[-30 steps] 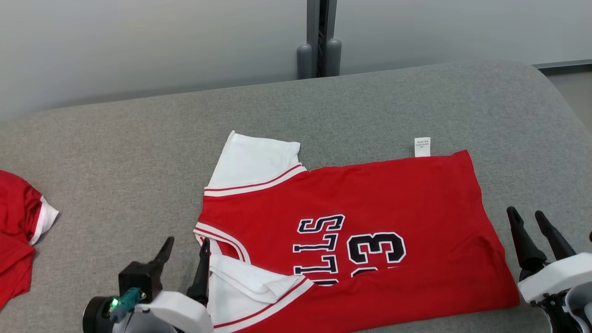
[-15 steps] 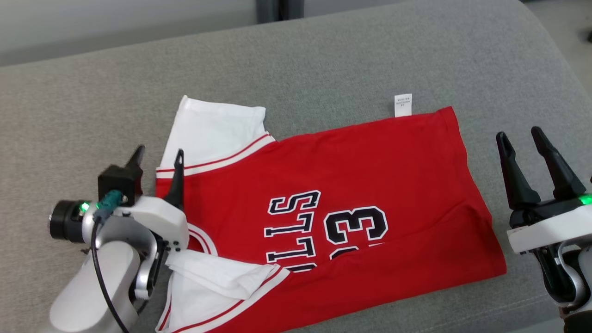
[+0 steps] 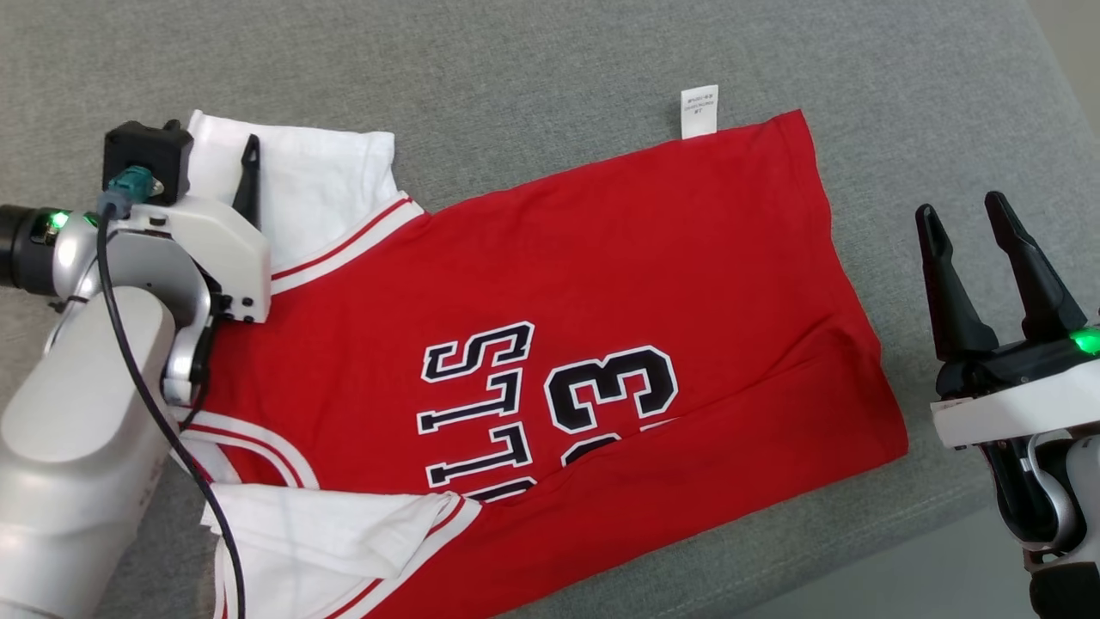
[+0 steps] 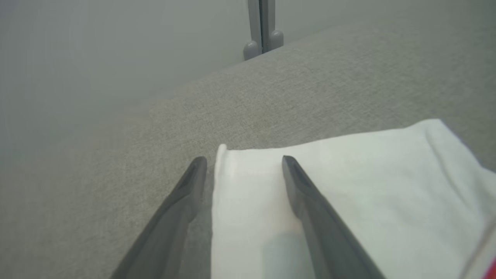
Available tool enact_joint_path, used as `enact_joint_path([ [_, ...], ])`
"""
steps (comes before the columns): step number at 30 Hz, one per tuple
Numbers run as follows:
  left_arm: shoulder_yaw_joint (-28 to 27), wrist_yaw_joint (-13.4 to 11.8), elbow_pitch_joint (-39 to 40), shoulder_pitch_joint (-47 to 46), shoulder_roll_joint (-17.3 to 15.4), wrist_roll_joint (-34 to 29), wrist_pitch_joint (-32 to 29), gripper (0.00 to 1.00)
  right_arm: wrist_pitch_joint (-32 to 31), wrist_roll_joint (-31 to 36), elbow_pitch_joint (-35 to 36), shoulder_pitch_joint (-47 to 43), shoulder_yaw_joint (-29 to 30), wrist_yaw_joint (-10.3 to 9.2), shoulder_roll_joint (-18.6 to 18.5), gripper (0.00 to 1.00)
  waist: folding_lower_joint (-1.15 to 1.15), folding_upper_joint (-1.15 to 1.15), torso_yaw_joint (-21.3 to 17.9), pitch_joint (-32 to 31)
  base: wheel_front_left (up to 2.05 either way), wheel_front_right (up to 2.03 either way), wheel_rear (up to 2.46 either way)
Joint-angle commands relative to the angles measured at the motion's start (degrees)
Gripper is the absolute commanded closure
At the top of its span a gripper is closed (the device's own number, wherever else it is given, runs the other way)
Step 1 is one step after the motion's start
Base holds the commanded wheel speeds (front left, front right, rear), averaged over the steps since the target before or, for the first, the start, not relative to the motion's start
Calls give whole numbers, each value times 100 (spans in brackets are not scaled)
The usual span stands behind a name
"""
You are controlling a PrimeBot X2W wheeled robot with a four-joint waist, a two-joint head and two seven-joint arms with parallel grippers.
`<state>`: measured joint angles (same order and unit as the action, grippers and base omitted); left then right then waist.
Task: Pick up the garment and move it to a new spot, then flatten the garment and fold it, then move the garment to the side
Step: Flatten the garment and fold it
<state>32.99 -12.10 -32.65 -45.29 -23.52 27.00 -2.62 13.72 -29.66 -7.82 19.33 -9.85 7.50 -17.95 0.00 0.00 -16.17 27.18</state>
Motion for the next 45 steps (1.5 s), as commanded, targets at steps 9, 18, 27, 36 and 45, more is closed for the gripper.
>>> enact_joint_path([
  [9,82,262,-511,-432,-217,-22,-200,56,61,56,-85,-151,147,-2,98,0,0,0,-136,79,0,0,0],
  [18,100,376,-542,-478,-61,43,237,100,-16,109,-212,-164,158,-2,65,0,0,0,57,-7,0,0,0],
  [27,83,233,274,55,139,124,951,100,-240,-187,-490,152,215,-2,-170,0,0,0,558,-237,0,0,0],
  [36,254,-33,1515,662,370,139,1150,100,-1162,-1176,-1449,1043,-173,-2,-784,0,0,0,1290,-248,0,0,0],
  [45,540,-80,1926,804,652,116,1079,100,-1676,-1976,-2254,1616,-924,-2,-1593,0,0,0,1885,-160,0,0,0],
])
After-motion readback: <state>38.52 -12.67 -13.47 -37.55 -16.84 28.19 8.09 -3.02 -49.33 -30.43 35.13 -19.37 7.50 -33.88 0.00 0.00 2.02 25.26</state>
